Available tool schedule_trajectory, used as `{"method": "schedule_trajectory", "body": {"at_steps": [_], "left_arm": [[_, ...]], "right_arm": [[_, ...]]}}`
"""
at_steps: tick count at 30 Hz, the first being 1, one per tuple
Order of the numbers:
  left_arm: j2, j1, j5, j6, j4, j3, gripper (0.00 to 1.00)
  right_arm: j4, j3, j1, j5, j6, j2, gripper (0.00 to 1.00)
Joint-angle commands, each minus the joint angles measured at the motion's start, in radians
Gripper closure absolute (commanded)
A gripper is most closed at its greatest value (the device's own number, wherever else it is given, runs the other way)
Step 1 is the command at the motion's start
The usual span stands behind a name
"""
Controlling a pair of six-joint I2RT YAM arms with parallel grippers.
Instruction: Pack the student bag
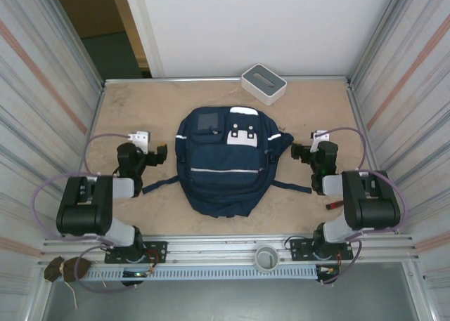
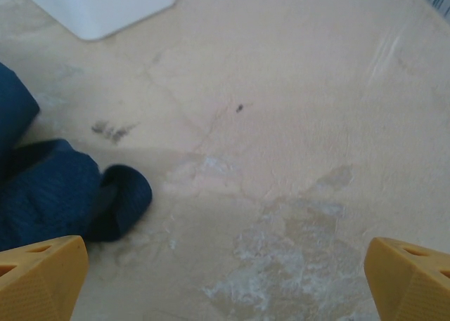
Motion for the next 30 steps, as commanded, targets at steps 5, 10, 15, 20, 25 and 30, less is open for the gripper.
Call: {"method": "schedule_trajectory", "body": {"at_steps": [5,10,15,20,25,30], "left_arm": [[0.014,-0.004,0.001,-0.004,0.035,0.04,0.01],[-0.002,-0.007,-0.001,-0.001,-0.007,0.046,0.01],[0.001,-0.01,-0.009,0.001,0.002,0.045,0.01],[0.001,-0.011,-0.01,0.002,-0.001,0.045,0.01],[0.001,-0.011,-0.009,0.002,-0.002,0.045,0.01],[0.001,-0.012,-0.011,0.002,-0.002,0.045,0.01]], "right_arm": [[-0.005,0.057,-0.047,-0.049,0.045,0.017,0.01],[-0.012,0.058,-0.047,-0.048,0.044,0.014,0.01],[-0.012,0.058,-0.046,-0.048,0.044,0.015,0.01],[-0.011,0.058,-0.046,-0.048,0.044,0.014,0.01],[-0.012,0.057,-0.045,-0.047,0.042,0.014,0.01],[-0.012,0.057,-0.045,-0.046,0.042,0.015,0.01]]}}
